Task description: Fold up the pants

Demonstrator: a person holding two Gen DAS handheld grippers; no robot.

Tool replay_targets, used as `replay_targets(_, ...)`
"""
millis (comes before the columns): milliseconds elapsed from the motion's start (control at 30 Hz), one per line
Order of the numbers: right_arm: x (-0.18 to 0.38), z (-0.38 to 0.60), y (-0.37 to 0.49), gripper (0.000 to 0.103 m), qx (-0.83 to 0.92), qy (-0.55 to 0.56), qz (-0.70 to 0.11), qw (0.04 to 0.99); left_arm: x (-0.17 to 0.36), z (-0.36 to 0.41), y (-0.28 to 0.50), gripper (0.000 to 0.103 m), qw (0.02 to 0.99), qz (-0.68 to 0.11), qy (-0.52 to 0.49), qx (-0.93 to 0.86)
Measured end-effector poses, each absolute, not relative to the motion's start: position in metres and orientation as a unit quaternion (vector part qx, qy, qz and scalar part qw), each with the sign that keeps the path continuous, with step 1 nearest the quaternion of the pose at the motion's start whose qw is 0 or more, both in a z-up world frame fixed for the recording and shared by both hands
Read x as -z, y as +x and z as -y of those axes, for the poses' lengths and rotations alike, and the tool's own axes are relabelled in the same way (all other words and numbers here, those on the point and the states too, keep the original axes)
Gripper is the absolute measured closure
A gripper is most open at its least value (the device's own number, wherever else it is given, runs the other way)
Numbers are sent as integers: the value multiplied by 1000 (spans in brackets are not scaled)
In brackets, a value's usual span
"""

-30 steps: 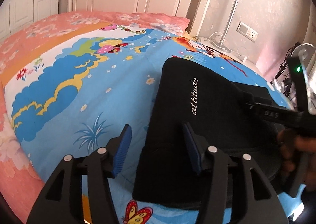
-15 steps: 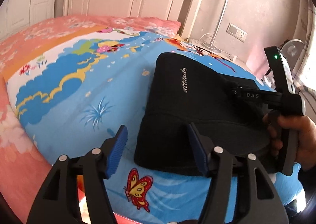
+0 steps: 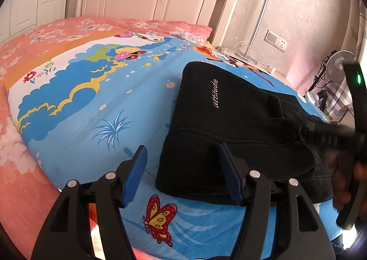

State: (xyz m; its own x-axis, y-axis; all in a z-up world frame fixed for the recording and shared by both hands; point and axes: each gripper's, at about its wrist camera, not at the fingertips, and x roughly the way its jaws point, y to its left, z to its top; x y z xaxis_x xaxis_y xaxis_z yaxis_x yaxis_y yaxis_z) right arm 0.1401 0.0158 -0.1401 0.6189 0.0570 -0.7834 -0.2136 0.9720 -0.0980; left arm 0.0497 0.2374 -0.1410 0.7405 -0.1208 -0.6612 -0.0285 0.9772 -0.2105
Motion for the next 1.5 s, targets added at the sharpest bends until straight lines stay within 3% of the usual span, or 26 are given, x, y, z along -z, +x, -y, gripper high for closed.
replay_targets(167, 154, -8, 131, 10, -82, -76, -435, 894, 122, -220, 38, 42, 949, -312, -43, -6)
replay_targets(200, 154, -9, 131, 10, -82, -77, -435, 893, 116, -211, 36, 45, 955, -296, -27, 2)
replay_targets(233, 155, -9, 131, 9, -82, -75, -435, 894, 112, -202, 35, 56, 958, -287, -20, 20)
replay_targets(267, 156, -8, 131, 8, -82, -73, -433, 894, 110, -191, 36, 61, 957, -285, -14, 43)
replay_targets(367, 156, -7, 131, 8, -83, -74, -433, 894, 117, -166, 41, 63, 951, -300, -5, 80)
replay_targets(567, 144, 1, 129, 8, -82, -42, -433, 897, 134, -157, 48, 63, 941, -328, 8, 84)
replay_targets(733, 146, 13, 123, 8, -70, -32, -437, 896, 101, -167, 71, 63, 942, -318, -24, 107)
replay_targets(900, 145, 9, 123, 8, -68, -48, -434, 897, 78, -127, 137, 63, 919, -355, 30, 169)
replay_targets(1100, 147, 10, 123, 8, -73, -42, -436, 896, 122, -97, 224, 62, 859, -479, 60, 170)
replay_targets(1300, 149, 11, 123, 8, -77, -39, -436, 896, 98, -118, 199, 59, 889, -430, 11, 160)
replay_targets(1367, 149, 11, 123, 8, -77, -39, -435, 896, 88, -137, 174, 50, 906, -402, -3, 129)
replay_targets(1500, 149, 10, 123, 8, -76, -38, -434, 897, 86, -190, 124, 48, 923, -380, -35, 53)
